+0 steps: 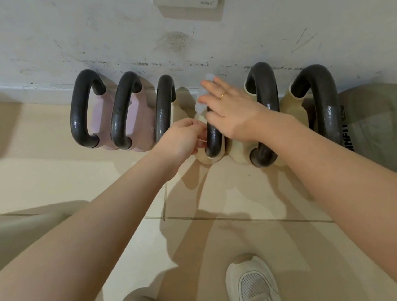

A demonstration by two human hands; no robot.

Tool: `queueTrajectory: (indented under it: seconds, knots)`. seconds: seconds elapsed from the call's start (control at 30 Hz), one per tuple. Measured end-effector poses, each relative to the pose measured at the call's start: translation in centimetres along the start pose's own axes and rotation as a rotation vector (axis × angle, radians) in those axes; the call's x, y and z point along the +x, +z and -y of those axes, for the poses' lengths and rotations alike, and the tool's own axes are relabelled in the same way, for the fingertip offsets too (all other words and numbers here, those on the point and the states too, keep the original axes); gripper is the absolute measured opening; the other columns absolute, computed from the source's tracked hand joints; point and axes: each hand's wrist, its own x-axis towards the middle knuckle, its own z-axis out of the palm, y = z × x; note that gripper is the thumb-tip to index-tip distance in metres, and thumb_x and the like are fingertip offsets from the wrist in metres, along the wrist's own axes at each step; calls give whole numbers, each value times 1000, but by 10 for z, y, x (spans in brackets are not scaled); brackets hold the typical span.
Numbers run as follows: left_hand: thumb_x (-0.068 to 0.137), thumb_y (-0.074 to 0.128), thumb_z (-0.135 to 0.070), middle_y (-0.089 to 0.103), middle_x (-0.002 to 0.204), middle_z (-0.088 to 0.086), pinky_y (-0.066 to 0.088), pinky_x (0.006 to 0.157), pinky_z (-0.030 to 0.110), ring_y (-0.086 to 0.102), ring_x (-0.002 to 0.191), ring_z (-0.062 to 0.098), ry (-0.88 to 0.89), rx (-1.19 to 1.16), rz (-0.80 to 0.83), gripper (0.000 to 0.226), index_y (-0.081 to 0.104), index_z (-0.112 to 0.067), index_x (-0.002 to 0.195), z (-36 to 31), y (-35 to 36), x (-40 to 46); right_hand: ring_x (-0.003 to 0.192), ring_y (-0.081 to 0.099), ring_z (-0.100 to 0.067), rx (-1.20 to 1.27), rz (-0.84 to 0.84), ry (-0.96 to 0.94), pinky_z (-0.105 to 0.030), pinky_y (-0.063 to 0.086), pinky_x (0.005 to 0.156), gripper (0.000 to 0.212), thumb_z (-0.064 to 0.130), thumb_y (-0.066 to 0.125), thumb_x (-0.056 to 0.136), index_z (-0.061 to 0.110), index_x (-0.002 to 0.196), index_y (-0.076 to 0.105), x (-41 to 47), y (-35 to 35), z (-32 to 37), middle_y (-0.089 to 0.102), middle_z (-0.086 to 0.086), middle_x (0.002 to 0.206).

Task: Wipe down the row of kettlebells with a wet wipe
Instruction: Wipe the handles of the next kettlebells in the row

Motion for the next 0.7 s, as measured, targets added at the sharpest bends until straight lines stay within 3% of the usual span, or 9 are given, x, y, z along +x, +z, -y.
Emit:
queueTrajectory:
  seconds: [0.07,0.13,0.2,0.43,0.57,0.63,0.7]
  knots:
    - [91,46,-6,57,77,3,44,75,28,53,74,15,28,12,57,13,58,-12,88,-4,0,3,145,-10,-16,-27,-14,-85,-37,-3,117,47,25,27,98,18,145,27,-10,1,-1,2,0,159]
    - [89,52,-6,59,90,10,48,83,32,55,86,18,55,44,104,17,59,-1,104,-7,4,8,145,-5,-13,88,1,-116,-35,-4,117,45,21,25,100,18,144,32,-14,-5,-2,9,2,158]
    - [89,58,-10,61,97,12,49,78,28,58,90,19,83,60,109,24,58,-2,111,-11,8,14,145,0,-12,164,11,-91,-33,-3,117,43,25,21,102,21,142,35,-10,-14,-6,13,3,158]
    - [86,63,-10,63,96,19,49,75,28,59,87,23,95,73,120,23,61,4,104,-3,5,19,145,9,-19,-31,-25,-67,-38,9,118,46,32,19,101,15,132,49,13,-13,-4,27,-4,153]
    - [87,62,-9,63,92,16,54,73,24,61,73,11,136,77,140,12,61,-1,96,4,2,16,143,17,-19,-68,-41,-200,-41,14,117,51,37,18,98,14,121,57,8,-9,-2,47,-3,140]
    - [87,62,-10,59,92,17,53,91,40,61,83,21,120,64,142,23,58,7,102,10,0,15,135,32,-25,-34,-54,-182,-41,23,112,50,33,16,97,12,110,60,14,-14,-7,54,-7,130]
    - [87,62,-8,57,91,18,45,97,53,57,86,27,133,62,157,22,55,9,100,17,-3,9,117,47,-26,-41,-122,-137,-40,29,106,42,27,21,100,10,103,59,23,-15,-7,58,-8,114]
